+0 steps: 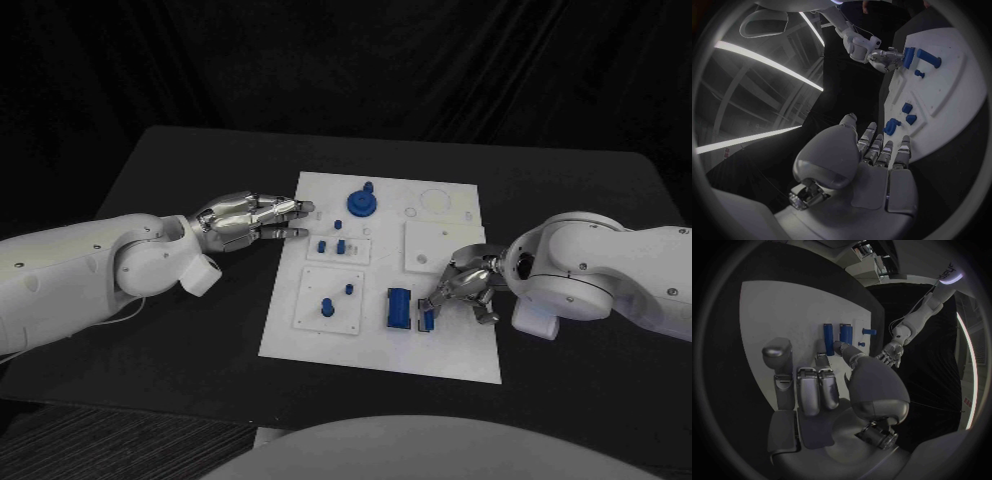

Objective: Assemble the parts on the task board

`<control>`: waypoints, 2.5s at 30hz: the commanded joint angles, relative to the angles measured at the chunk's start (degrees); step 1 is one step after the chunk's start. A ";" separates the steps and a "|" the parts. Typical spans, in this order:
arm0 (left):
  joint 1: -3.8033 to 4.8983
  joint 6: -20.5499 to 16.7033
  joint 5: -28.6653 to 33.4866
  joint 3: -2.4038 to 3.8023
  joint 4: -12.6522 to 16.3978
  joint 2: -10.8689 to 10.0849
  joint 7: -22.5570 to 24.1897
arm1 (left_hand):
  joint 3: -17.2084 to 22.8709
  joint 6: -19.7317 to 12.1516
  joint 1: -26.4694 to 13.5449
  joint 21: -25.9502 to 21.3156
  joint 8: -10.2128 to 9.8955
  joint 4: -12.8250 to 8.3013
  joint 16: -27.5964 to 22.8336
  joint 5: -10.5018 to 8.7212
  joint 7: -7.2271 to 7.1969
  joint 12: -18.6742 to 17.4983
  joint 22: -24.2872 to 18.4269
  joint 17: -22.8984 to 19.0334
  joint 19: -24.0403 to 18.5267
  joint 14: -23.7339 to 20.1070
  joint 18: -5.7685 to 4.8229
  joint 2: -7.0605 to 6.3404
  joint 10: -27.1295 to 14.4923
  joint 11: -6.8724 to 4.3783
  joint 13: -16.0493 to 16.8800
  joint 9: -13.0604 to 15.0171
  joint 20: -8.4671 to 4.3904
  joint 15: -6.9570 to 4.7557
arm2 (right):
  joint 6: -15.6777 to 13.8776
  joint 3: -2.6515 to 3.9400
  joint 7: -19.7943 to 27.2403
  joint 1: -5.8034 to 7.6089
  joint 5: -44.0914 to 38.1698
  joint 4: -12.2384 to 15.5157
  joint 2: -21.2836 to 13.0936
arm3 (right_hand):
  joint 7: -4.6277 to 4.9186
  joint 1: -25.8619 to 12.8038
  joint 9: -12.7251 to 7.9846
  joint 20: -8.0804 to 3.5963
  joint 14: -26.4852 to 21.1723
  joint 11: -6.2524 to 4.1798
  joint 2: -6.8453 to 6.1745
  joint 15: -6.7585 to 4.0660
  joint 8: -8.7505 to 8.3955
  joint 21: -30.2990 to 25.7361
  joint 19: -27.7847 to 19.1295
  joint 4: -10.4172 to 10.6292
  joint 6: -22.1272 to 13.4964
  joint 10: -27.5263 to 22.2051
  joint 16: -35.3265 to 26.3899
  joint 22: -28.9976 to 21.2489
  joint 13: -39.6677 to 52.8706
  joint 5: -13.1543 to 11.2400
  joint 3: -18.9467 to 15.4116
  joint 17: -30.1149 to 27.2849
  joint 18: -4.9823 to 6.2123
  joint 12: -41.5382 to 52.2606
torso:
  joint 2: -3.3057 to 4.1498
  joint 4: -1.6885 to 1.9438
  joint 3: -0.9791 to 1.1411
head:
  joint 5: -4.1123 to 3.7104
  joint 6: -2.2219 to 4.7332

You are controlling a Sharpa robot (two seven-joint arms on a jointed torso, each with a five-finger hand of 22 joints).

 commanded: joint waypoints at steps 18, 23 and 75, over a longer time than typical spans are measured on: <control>-0.10 0.92 0.31 0.05 0.10 0.01 0.33 | 0.23 -0.49 0.06 0.28 0.24 0.01 0.29 0.17 0.10 0.10 0.00 0.07 0.25 0.16 0.97 0.12 0.11 0.44 0.05 0.00 0.16 0.19 | 1.48 -0.02 -0.91 -0.19 -0.66 -0.05 0.10 | -0.08 -4.08 -1.28 -0.05 5.39 -0.39 -2.66 -0.30 0.21 -1.10 0.13 4.39 -0.10 6.01 0.05 3.68 15.10 -14.94 -8.23 12.69 0.49 0.21 | 0.03 0.00 0.00 | 0.17 0.00; -0.11 0.92 0.31 0.05 0.15 -0.07 0.32 | 0.23 -0.49 0.06 0.28 0.24 0.01 0.29 0.17 0.10 0.10 0.00 0.07 0.25 0.16 0.97 0.12 0.11 0.44 0.05 0.00 0.16 0.19 | 1.54 -0.02 -0.85 -0.19 -1.51 0.29 -0.41 | -0.15 -4.56 -1.38 -0.08 5.38 -0.44 -3.09 -0.35 0.35 -1.27 0.20 5.34 -0.08 6.01 0.04 3.61 15.10 -17.27 -10.28 12.66 0.52 0.21 | 0.03 0.00 0.03 | 0.29 0.00; -0.25 1.23 0.31 0.05 0.03 -0.19 0.33 | 0.32 -0.27 0.06 0.33 0.41 -0.03 0.36 0.18 0.20 0.27 0.07 0.08 0.36 0.19 0.95 0.09 0.21 0.54 0.08 0.04 0.19 0.25 | -6.30 -0.01 13.38 1.78 -13.48 5.60 -5.79 | -0.63 6.88 -7.75 -0.30 5.49 -0.79 4.68 -0.64 -0.37 4.92 1.81 8.68 3.20 6.01 0.37 6.43 15.10 -13.71 -31.40 13.03 -0.35 0.21 | -0.01 0.02 -0.01 | 0.51 0.00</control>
